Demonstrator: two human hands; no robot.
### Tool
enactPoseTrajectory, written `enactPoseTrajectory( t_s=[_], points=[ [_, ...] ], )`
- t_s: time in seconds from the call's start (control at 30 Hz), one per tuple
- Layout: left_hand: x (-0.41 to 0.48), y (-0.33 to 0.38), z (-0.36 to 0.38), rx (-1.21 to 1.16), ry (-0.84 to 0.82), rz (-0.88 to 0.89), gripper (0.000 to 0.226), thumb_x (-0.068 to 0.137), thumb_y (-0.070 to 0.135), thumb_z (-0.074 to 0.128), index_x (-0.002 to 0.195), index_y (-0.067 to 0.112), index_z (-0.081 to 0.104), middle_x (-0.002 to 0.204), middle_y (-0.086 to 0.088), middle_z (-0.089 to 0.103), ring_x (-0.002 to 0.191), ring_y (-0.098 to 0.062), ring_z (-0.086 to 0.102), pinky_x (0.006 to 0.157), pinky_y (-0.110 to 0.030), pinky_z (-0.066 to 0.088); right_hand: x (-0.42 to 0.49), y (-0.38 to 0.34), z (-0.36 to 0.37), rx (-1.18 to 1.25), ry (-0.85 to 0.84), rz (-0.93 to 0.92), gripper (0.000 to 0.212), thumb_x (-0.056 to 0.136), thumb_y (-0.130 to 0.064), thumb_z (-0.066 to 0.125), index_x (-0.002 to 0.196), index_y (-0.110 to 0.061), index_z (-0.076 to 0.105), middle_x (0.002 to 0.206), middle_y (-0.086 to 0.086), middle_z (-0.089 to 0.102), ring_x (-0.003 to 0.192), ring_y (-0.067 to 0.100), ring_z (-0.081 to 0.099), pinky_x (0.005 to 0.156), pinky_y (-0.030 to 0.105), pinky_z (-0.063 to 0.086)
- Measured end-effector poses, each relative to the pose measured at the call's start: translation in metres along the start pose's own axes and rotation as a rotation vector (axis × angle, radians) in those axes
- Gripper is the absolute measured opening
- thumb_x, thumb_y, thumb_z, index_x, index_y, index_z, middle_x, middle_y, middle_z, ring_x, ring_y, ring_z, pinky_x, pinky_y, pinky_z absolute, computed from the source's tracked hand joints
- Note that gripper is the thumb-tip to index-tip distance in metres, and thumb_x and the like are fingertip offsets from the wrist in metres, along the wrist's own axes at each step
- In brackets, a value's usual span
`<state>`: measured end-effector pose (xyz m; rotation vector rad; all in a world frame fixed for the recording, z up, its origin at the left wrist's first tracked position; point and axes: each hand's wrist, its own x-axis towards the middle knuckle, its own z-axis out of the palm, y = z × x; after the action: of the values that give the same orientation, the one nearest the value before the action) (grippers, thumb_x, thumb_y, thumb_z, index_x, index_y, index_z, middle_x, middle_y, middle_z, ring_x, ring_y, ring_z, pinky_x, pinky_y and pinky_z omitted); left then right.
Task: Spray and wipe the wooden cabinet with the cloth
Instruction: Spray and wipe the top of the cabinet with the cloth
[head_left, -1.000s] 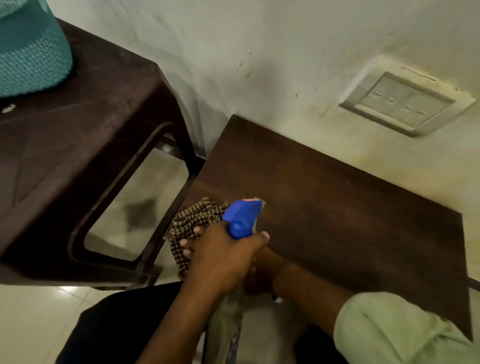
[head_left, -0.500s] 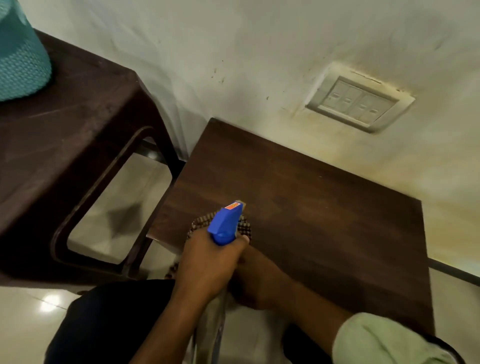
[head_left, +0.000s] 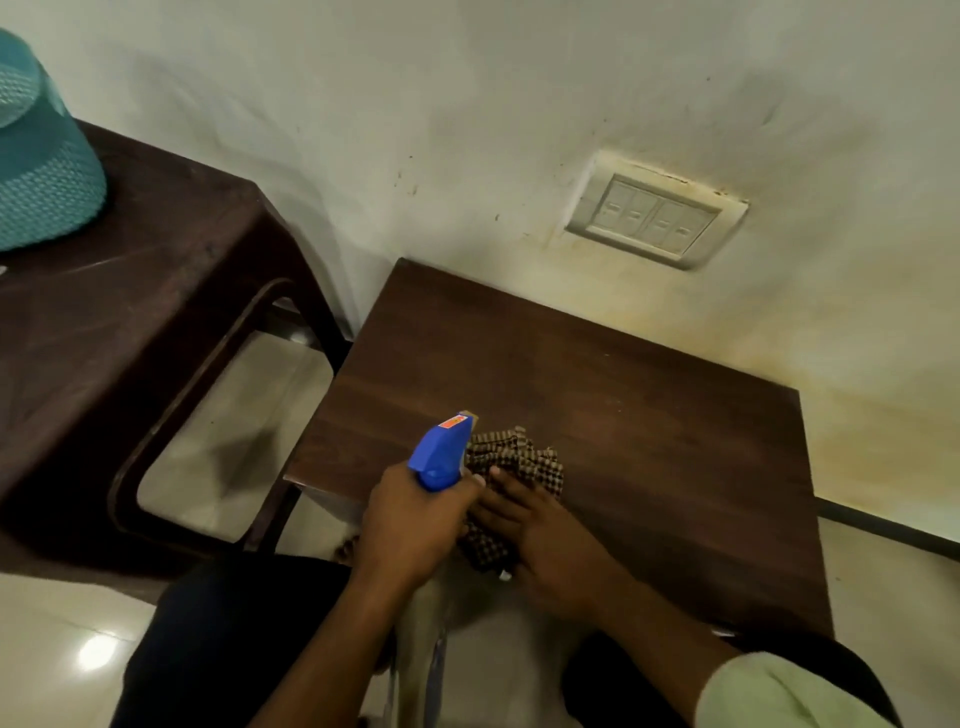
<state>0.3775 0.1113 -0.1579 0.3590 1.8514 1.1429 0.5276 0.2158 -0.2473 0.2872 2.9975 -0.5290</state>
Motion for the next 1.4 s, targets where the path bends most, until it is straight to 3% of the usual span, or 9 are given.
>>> enactPoseTrajectory(
  t_s=[0.17,0.27,0.4,0.6,0.8,0.93,1.07,1.2,1.4],
  points=[
    [-0.009,-0.008,0.002,0.020,0.024,0.021,0.035,0.064,0.041,0.072,0.080,0.011,0.066,0.068,-0.013,0.068,0.069,-0.032,0.067,0.072,-0.053,0.056,0.001,0.038,-0.032,0.066,0.032,0.363,0.072,0.087,-0.013,0.045,0.152,-0.023,0.016,0.159,-0.010,0.004,0.145,0.010,-0.007,0.121,0.037,0.007],
    [-0.014,-0.010,0.002,0.026,0.008,0.032,0.036,0.062,0.043,0.069,0.081,0.012,0.066,0.068,-0.010,0.069,0.068,-0.029,0.068,0.072,-0.053,0.056,0.009,0.010,-0.021,0.121,0.095,0.531,0.069,0.087,-0.019,0.047,0.151,-0.020,0.019,0.160,-0.005,0.011,0.148,0.022,0.002,0.120,0.044,0.014],
    [-0.014,-0.011,0.003,0.036,-0.021,0.036,0.047,0.057,0.050,0.068,0.087,0.013,0.066,0.078,-0.013,0.071,0.076,-0.031,0.069,0.076,-0.053,0.056,-0.029,-0.019,0.010,0.001,-0.050,0.212,0.080,0.067,-0.030,0.042,0.146,-0.018,0.032,0.152,-0.002,0.035,0.140,0.028,0.032,0.105,0.046,0.035],
    [-0.028,-0.018,0.000,0.040,-0.008,0.098,0.023,0.077,0.028,0.072,0.089,0.010,0.064,0.080,-0.018,0.068,0.073,-0.029,0.068,0.076,-0.051,0.057,-0.048,-0.001,-0.004,0.080,0.079,0.626,0.076,0.082,-0.015,0.046,0.152,-0.023,0.018,0.159,-0.012,0.006,0.148,0.018,-0.002,0.121,0.030,0.005],
    [-0.059,-0.013,0.002,0.002,-0.031,0.166,0.017,0.080,0.020,0.071,0.091,0.009,0.064,0.082,-0.020,0.066,0.075,-0.030,0.067,0.073,-0.045,0.058,-0.048,-0.017,-0.025,0.189,0.009,0.764,0.065,0.086,-0.012,0.047,0.148,-0.027,0.033,0.158,-0.011,0.019,0.148,0.021,0.011,0.120,0.043,0.012],
    [-0.078,-0.014,0.002,0.007,-0.034,0.221,0.013,0.080,0.019,0.072,0.088,0.011,0.064,0.079,-0.017,0.066,0.076,-0.032,0.066,0.075,-0.047,0.057,-0.062,-0.030,-0.049,0.730,0.510,1.023,0.025,0.092,-0.037,0.054,0.106,-0.025,0.070,0.113,-0.002,0.070,0.105,0.019,0.064,0.097,0.043,0.049],
    [-0.096,-0.014,0.002,0.006,-0.010,0.300,0.009,0.079,0.019,0.073,0.083,0.016,0.065,0.077,-0.014,0.067,0.077,-0.033,0.065,0.075,-0.049,0.056,-0.079,-0.043,-0.082,1.269,0.941,1.129,0.016,0.098,-0.018,0.048,0.100,-0.020,0.065,0.098,0.003,0.068,0.087,0.019,0.065,0.080,0.036,0.054],
    [-0.109,-0.009,0.005,-0.052,-0.027,0.344,0.010,0.080,0.012,0.072,0.084,0.018,0.065,0.079,-0.014,0.067,0.080,-0.033,0.065,0.076,-0.044,0.056,-0.094,-0.048,-0.092,1.558,1.067,1.109,0.028,0.099,-0.022,0.046,0.121,-0.008,0.057,0.110,0.010,0.068,0.097,0.026,0.066,0.074,0.035,0.055],
    [-0.105,0.003,0.010,-0.071,-0.065,0.395,0.013,0.080,0.010,0.071,0.083,0.020,0.064,0.077,-0.014,0.065,0.077,-0.033,0.064,0.072,-0.037,0.055,-0.099,-0.045,-0.093,1.612,1.144,1.113,0.024,0.097,-0.027,0.048,0.112,-0.013,0.060,0.105,0.008,0.070,0.097,0.028,0.067,0.088,0.046,0.054]
  ],
)
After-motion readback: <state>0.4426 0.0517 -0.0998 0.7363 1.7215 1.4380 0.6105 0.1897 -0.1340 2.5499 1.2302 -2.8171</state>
